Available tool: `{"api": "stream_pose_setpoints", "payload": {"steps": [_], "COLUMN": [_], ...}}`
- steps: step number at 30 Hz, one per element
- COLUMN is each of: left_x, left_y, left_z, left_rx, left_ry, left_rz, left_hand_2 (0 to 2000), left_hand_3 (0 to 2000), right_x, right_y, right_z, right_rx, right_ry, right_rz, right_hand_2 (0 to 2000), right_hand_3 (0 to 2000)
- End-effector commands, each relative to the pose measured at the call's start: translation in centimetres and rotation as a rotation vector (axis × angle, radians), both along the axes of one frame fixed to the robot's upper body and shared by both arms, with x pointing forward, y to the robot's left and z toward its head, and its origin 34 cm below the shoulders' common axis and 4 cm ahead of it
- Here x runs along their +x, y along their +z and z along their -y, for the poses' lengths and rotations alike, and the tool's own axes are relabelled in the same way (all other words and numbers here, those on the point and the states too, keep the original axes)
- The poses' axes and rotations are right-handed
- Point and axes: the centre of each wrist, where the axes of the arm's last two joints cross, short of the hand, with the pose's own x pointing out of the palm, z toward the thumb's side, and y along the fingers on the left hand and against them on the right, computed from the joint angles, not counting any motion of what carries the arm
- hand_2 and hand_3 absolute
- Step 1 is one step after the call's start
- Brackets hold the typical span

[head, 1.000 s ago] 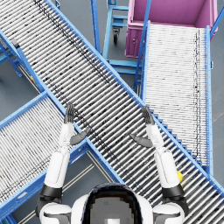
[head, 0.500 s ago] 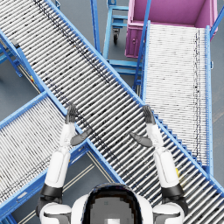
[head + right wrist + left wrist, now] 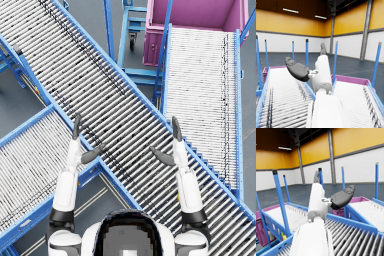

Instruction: Pick up the oil and place it on the left assembly line, put the cola on the right, and keep Sprite still

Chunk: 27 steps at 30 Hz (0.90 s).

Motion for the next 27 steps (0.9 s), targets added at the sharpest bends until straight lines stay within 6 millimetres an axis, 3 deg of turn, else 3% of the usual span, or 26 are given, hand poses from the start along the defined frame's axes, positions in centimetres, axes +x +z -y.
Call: {"api": "stream_pose_setpoints", "payload": {"steps": [1, 11, 17, 27], "left_x": [0.2, 0.1, -0.4, -0.8], "left_y": [2.3, 5.8, 6.0, 5.4], "left_z": [-1.0, -3.3, -4.5, -5.6], "left_rx": [-0.018, -0.044, -0.066, -0.091], "left_ry": [0.049, 0.158, 0.205, 0.251], "left_rz": [0.084, 0.218, 0.234, 0.221], "left_hand_2": [0, 0, 0, 0], "left_hand_3": [0, 0, 0, 0], "right_x": [0.0, -0.3, -0.4, -0.6], "right_y": [1.9, 4.7, 5.3, 4.8], "right_z": [0.8, 2.2, 2.8, 3.6], "right_rx": [0.022, 0.059, 0.078, 0.100], "right_ry": [-0.038, -0.107, -0.132, -0.167], "right_rz": [0.074, 0.187, 0.212, 0.195], "right_hand_2": [0, 0, 0, 0], "right_hand_3": [0, 0, 0, 0]}}
